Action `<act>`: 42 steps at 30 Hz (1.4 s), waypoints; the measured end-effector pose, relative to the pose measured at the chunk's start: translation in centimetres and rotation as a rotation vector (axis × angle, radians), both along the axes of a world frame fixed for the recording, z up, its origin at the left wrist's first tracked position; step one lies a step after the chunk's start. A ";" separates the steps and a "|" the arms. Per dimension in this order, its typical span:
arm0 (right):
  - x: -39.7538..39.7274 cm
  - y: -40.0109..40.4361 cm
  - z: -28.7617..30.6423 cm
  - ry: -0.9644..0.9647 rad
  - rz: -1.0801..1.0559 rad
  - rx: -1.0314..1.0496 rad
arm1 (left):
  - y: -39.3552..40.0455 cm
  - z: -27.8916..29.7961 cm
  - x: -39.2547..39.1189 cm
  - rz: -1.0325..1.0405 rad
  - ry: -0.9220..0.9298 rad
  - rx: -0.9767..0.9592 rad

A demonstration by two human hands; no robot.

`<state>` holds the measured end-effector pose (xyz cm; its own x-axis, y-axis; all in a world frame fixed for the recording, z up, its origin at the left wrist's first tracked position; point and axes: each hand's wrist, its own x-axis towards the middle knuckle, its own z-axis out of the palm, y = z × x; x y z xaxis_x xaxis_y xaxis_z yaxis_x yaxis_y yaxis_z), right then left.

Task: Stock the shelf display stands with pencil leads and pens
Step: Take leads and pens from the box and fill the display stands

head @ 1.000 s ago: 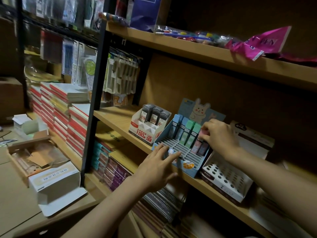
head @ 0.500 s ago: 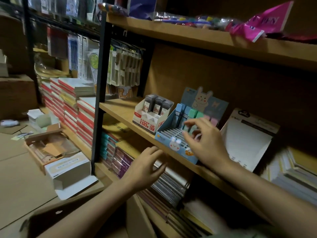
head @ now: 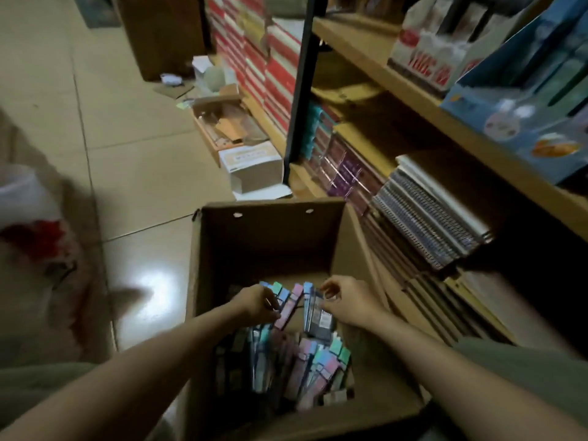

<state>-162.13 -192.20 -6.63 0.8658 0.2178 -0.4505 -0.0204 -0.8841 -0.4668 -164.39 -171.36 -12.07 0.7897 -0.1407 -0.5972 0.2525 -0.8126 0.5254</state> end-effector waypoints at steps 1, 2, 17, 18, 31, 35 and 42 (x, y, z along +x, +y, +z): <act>0.0 0.2 -1.4 0.013 -0.013 -0.003 | -0.2 -1.4 -0.7 0.112 -0.003 -0.015; 0.0 0.4 -2.8 0.027 -0.024 -0.001 | -0.6 -2.7 -1.3 0.238 0.004 -0.053; 2.6 2.5 -13.2 0.011 0.050 -0.174 | -5.9 -10.6 -3.5 0.457 -0.310 0.151; 2.9 2.6 -13.2 0.017 0.060 -0.192 | -6.0 -10.6 -3.6 0.455 -0.354 0.160; 4.4 3.6 -14.4 -0.045 0.128 -0.315 | -5.0 -10.4 -0.2 0.907 -0.261 -0.056; 3.9 4.6 -14.8 -0.063 0.108 -0.357 | -4.7 -10.6 0.1 1.034 -0.235 -0.120; 3.1 5.0 -13.7 -0.180 0.004 -0.101 | -4.9 -10.4 0.9 0.994 -0.374 -0.120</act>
<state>-159.07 -187.16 -20.31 0.9336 0.1827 -0.3081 0.0586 -0.9265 -0.3717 -163.54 -176.22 -22.42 0.7123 0.6254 -0.3185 0.5796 -0.2684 0.7694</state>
